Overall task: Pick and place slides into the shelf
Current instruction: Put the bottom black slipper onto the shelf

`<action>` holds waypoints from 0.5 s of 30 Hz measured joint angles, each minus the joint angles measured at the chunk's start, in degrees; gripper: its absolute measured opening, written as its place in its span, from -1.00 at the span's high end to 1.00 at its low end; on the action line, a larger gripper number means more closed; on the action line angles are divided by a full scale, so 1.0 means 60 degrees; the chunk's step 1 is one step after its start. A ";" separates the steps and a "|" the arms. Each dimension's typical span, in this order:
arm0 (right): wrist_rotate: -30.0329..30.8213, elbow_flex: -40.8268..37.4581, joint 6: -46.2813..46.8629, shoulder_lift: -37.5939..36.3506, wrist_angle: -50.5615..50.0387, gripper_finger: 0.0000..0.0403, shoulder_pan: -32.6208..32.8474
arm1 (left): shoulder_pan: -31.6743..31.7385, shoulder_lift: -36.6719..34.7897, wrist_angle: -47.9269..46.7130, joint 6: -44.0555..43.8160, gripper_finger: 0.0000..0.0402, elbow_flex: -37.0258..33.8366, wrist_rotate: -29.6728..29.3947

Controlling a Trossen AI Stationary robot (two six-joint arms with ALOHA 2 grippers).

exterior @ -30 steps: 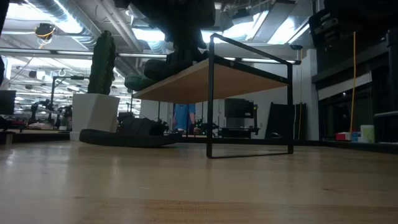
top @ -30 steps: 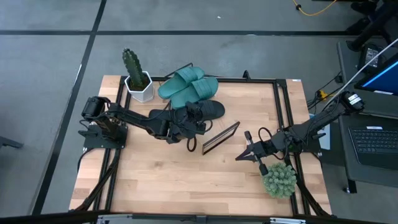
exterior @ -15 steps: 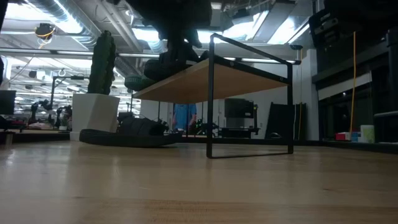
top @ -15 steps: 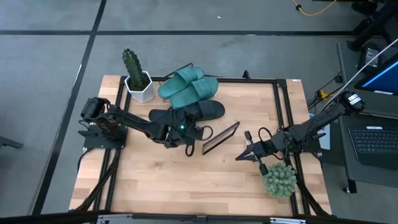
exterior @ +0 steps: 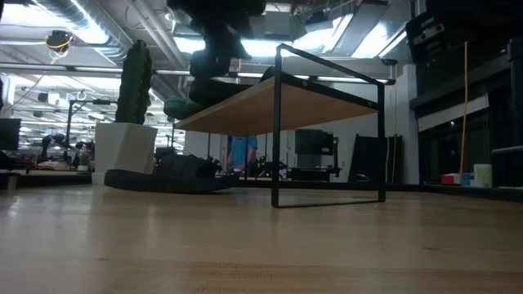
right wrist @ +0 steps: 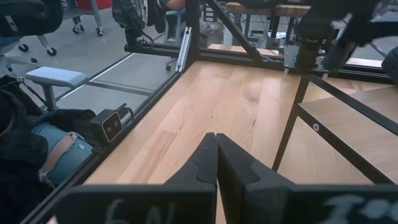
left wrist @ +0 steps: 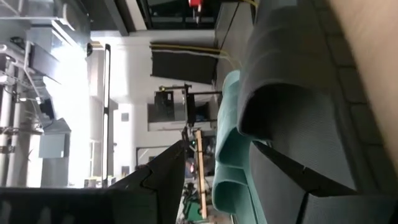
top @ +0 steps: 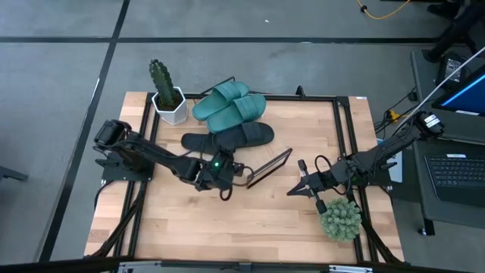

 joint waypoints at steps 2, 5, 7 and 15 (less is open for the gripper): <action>0.0000 0.0000 0.0000 0.0000 -0.0001 0.99 0.0000 | -0.0192 -0.0119 -0.0009 -0.0004 0.16 0.0000 0.0000; 0.0000 0.0000 -0.0007 0.0000 -0.0004 0.99 0.0000 | -0.0507 -0.0410 0.0038 -0.0050 0.16 0.0000 -0.0082; 0.0000 0.0000 -0.0007 0.0000 -0.0004 0.99 0.0000 | -0.0740 -0.0616 0.0059 -0.0241 0.16 0.0000 -0.0170; 0.0000 0.0000 -0.0006 0.0000 -0.0015 0.95 0.0000 | -0.1520 -0.1265 0.0071 -0.1467 0.16 0.0004 -0.0197</action>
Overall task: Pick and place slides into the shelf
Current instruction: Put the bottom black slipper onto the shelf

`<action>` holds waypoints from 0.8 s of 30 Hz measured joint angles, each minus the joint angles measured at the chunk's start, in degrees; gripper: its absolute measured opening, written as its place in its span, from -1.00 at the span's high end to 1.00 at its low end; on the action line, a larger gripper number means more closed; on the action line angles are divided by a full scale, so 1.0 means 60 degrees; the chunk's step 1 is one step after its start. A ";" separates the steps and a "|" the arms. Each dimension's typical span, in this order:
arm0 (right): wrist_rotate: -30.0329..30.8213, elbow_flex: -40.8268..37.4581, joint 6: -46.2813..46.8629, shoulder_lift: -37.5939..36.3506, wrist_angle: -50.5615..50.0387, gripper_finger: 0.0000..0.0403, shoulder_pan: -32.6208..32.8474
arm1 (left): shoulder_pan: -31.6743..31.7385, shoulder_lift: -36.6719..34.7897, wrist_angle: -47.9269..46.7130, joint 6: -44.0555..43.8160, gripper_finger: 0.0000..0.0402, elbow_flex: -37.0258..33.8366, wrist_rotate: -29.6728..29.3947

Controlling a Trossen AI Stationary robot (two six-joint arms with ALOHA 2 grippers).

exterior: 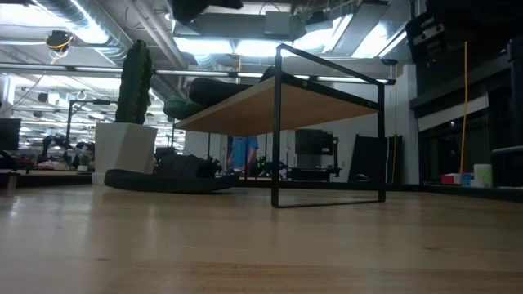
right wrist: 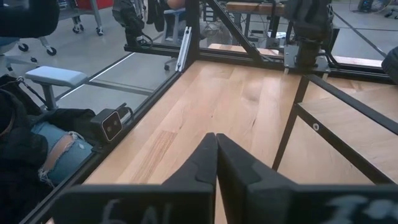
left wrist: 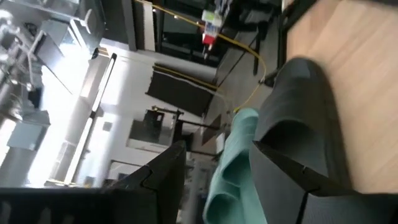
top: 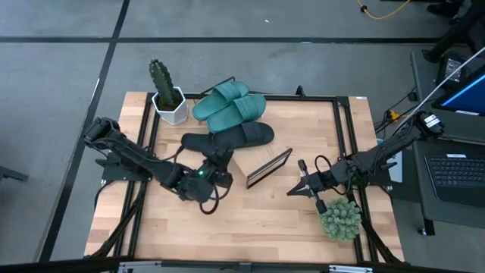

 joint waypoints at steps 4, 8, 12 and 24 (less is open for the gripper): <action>0.0000 0.0000 -0.0012 0.0000 0.0011 0.93 0.0000 | -0.0270 -0.0018 -0.0161 -0.0854 0.16 0.0000 -0.0008; 0.0000 0.0000 -0.0039 0.0000 0.0107 0.93 0.0000 | -0.0505 -0.0018 -0.0940 -0.2323 0.16 0.0000 -0.0022; 0.0000 0.0000 -0.0612 0.0000 0.0642 0.92 0.0000 | -0.0769 -0.0014 -0.1601 -0.4189 0.16 0.0000 -0.0012; 0.0673 0.3019 -0.2030 0.0061 -0.3661 0.98 -0.0803 | -0.0999 -0.0010 -0.4985 -1.0231 0.16 0.0000 0.1279</action>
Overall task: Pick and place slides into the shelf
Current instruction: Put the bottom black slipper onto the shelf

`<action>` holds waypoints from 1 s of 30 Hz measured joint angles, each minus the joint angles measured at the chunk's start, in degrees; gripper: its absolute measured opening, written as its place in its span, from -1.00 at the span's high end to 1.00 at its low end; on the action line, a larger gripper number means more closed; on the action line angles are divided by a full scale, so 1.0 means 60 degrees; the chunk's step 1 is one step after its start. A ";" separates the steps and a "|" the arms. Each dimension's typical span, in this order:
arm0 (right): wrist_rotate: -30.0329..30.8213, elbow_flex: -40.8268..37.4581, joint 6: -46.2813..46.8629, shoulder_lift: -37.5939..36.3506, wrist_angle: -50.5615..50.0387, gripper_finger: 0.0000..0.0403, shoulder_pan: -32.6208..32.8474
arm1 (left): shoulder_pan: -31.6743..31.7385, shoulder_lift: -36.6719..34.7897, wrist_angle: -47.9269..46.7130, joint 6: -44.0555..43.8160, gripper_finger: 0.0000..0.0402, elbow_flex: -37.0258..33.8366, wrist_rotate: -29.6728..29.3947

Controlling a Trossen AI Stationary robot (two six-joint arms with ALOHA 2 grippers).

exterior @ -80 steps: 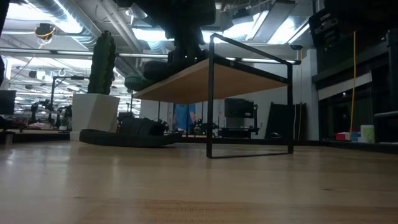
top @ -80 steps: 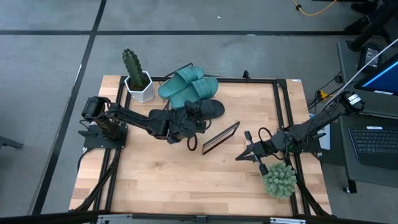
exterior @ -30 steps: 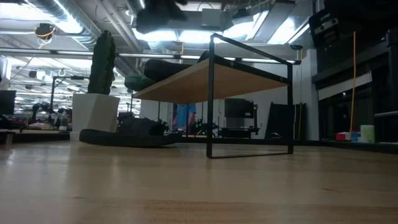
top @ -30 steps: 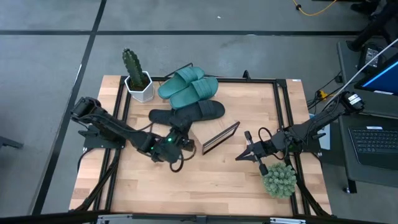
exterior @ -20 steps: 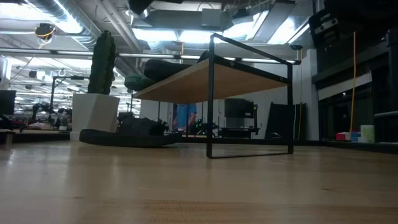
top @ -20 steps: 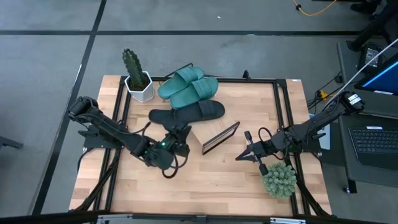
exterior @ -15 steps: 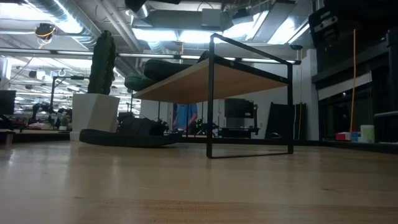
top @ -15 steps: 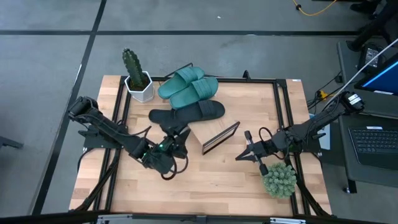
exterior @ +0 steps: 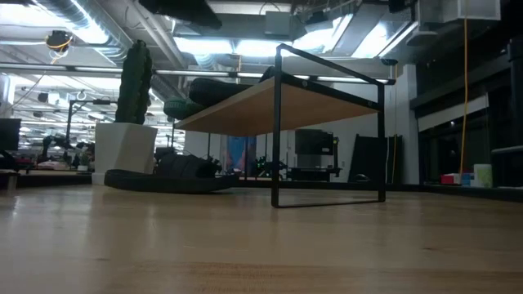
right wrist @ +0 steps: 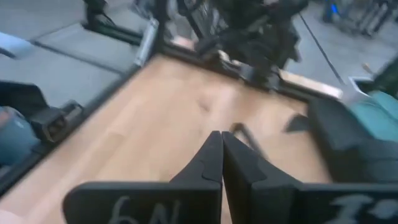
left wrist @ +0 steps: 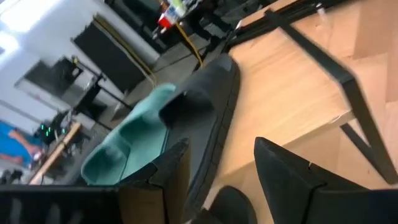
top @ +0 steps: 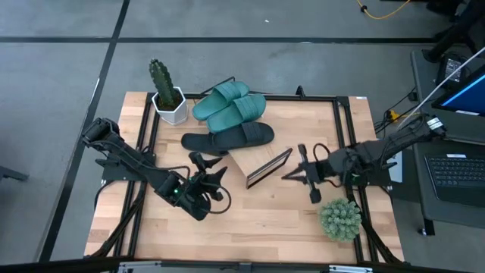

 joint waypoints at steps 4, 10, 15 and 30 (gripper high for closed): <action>-0.0020 0.1443 -0.0107 0.0295 -0.2085 0.99 -0.0768 | -0.0136 -0.0004 -0.0773 -0.1725 0.16 -0.0225 -0.0710; -0.1698 0.3066 -0.0782 0.1220 -0.3656 0.99 -0.2400 | -0.0380 0.0007 -0.0815 -0.3786 0.16 -0.1403 -0.1800; -0.2615 0.4316 -0.1273 0.2453 -0.5302 0.99 -0.3733 | -0.0400 0.0007 -0.0805 -0.4622 0.16 -0.1760 -0.1772; -0.4478 0.5527 -0.1801 0.4988 -0.7062 1.00 -0.5590 | -0.0351 0.0007 -0.0793 -0.4626 0.16 -0.1759 -0.1454</action>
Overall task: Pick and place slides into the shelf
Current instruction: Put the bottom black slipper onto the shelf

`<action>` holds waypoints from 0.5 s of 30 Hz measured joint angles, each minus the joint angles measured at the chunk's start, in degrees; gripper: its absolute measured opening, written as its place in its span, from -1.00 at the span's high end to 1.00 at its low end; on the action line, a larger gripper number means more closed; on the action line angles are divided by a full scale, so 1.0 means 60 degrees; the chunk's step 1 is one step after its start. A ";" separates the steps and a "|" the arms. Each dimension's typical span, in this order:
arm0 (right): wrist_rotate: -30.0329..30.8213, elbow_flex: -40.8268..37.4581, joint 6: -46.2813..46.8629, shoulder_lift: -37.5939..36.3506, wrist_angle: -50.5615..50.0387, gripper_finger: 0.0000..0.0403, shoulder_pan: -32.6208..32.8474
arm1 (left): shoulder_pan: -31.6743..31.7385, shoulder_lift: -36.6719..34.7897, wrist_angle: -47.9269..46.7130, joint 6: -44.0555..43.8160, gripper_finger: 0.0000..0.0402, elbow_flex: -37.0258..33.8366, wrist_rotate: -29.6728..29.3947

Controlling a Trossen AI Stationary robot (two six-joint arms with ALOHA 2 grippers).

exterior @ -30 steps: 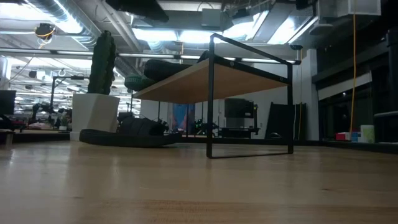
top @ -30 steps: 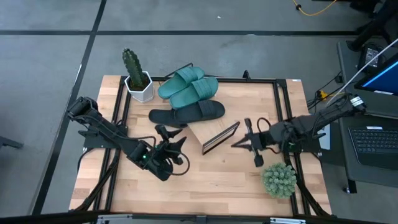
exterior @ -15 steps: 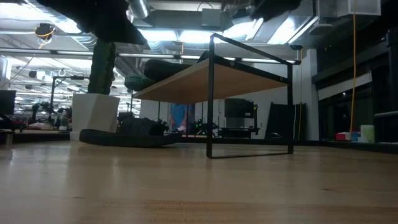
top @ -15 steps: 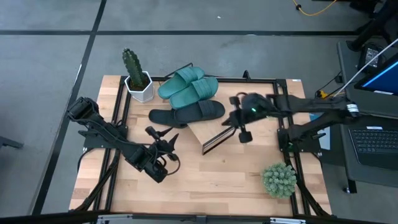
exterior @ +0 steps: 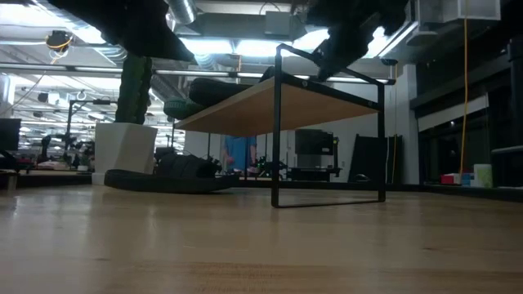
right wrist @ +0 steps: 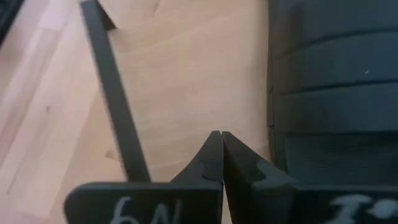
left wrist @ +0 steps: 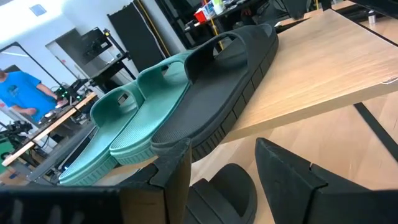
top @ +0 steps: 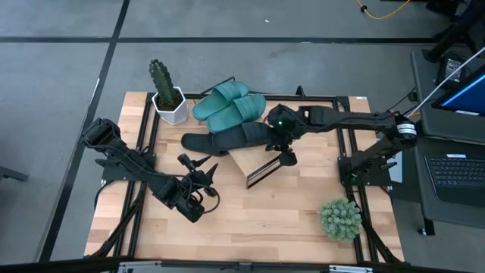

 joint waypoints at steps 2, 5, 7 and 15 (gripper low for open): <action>0.0002 0.0000 -0.0036 0.0182 -0.0004 1.00 -0.0007 | 0.0000 0.0000 -0.0002 0.0000 0.16 0.0000 0.0004; 0.0010 0.0000 -0.0175 0.0388 -0.0008 1.00 -0.0007 | 0.0000 0.0000 0.0001 0.0000 0.16 0.0000 0.0000; 0.0013 0.0000 -0.0181 0.0521 -0.0023 1.00 -0.0035 | 0.0000 0.0000 0.0001 0.0000 0.16 0.0000 0.0004; 0.0336 0.0007 -0.0247 0.0795 -0.0064 1.00 -0.0379 | 0.0000 0.0000 0.0000 0.0004 0.16 0.0000 0.0269</action>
